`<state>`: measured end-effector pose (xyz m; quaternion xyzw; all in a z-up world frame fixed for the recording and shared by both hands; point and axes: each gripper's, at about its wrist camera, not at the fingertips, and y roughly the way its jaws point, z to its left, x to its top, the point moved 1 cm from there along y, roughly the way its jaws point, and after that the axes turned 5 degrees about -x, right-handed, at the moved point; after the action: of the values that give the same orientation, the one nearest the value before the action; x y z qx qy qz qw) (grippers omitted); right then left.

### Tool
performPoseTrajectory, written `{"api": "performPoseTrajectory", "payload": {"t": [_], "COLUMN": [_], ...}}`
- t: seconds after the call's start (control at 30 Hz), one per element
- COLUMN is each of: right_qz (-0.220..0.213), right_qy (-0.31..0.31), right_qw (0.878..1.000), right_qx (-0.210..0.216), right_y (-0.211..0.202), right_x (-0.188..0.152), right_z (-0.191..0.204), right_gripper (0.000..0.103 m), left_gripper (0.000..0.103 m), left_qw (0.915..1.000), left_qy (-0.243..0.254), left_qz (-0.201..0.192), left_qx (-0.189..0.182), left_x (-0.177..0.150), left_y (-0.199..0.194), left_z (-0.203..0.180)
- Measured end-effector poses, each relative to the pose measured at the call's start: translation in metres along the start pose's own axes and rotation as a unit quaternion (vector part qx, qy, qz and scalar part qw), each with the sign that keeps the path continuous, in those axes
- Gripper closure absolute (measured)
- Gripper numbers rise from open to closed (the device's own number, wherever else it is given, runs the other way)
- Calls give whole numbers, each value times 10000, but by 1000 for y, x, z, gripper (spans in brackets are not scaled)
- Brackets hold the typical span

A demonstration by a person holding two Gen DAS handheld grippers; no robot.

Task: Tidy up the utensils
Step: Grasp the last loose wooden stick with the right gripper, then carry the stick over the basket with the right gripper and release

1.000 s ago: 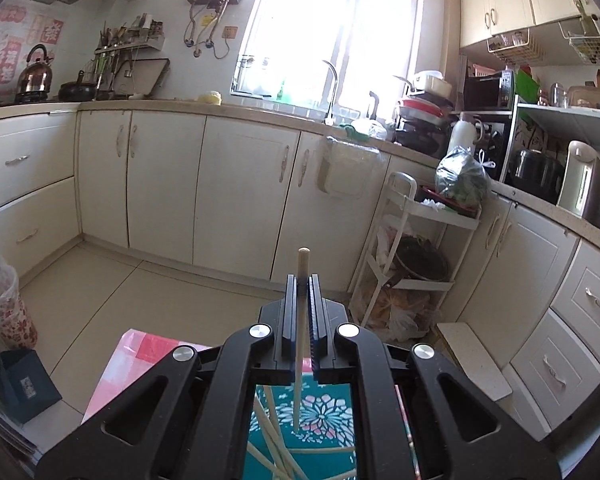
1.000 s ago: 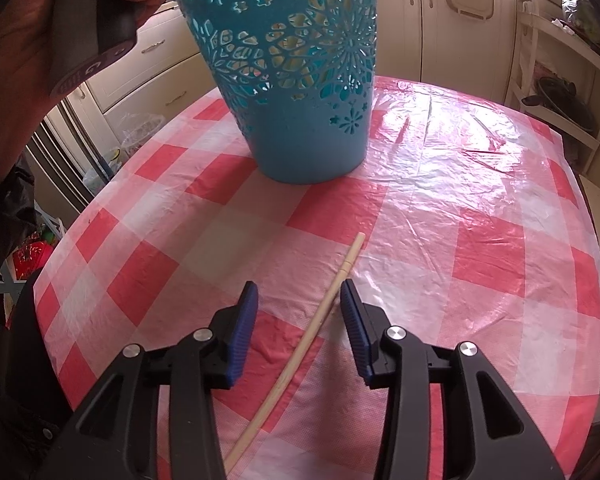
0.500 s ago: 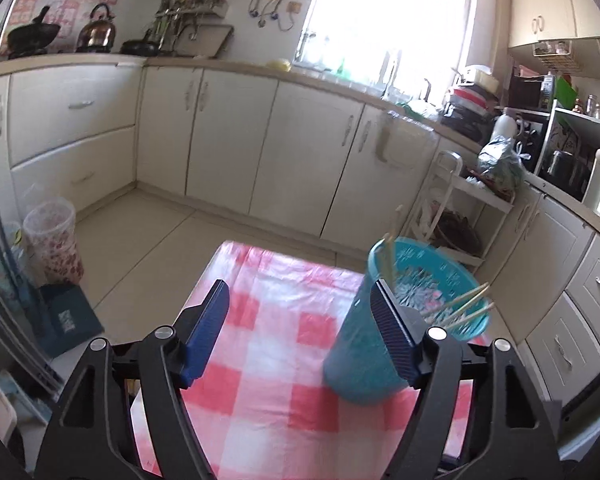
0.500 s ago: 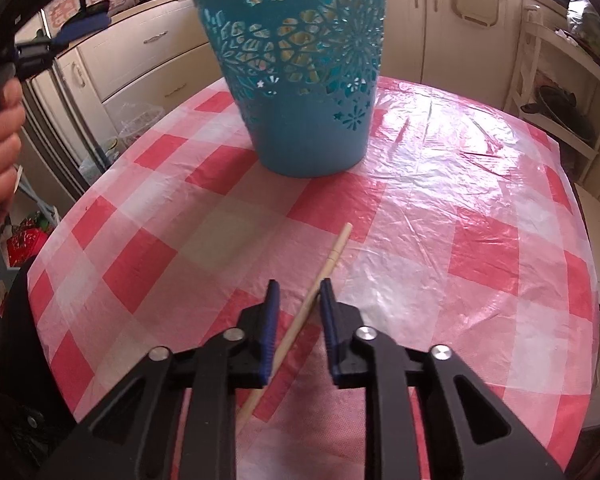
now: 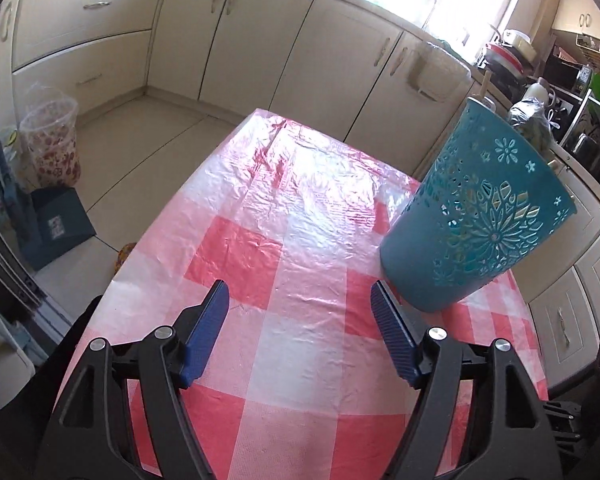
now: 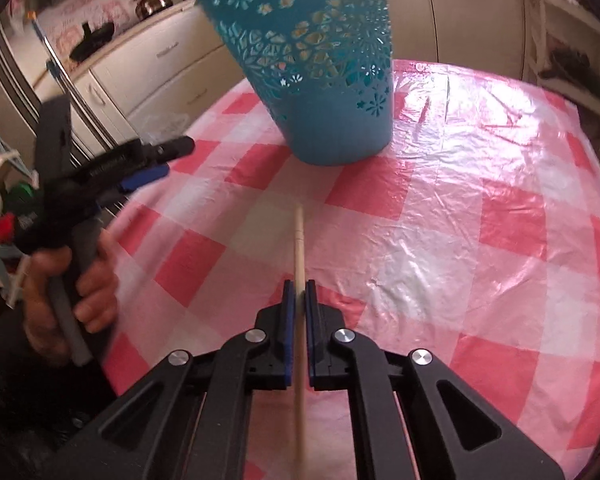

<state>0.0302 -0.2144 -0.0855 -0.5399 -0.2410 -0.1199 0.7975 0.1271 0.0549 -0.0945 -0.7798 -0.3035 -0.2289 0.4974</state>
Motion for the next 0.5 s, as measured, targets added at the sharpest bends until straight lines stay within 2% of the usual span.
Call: {"api": "performPoseTrajectory", "payload": {"t": [0.13,0.27,0.37,0.5], "right_qz": [-455,-953,-1480,-2368], "right_qy": [802,1065,1103,1013], "right_qw": [9894,9742,9605,9438], "right_qx": [1119,1744,2083,2069], "right_y": [-28,-57,-83,-117], "right_x": [3,15,37,87], "right_z": [-18,-21,-17,-4], "right_gripper": [97,97,97,97], "left_gripper": [30,30,30,30], "left_qw": [9999,9998,9998,9998], "left_qy": [33,74,39,46], "left_qz": [118,166,192,187], "left_qx": [-38,-27,-27,-31], "left_x": [-1,0,1,0], "left_y": [5,7,7,8], "left_z": [-2,-7,-6,-6]}}
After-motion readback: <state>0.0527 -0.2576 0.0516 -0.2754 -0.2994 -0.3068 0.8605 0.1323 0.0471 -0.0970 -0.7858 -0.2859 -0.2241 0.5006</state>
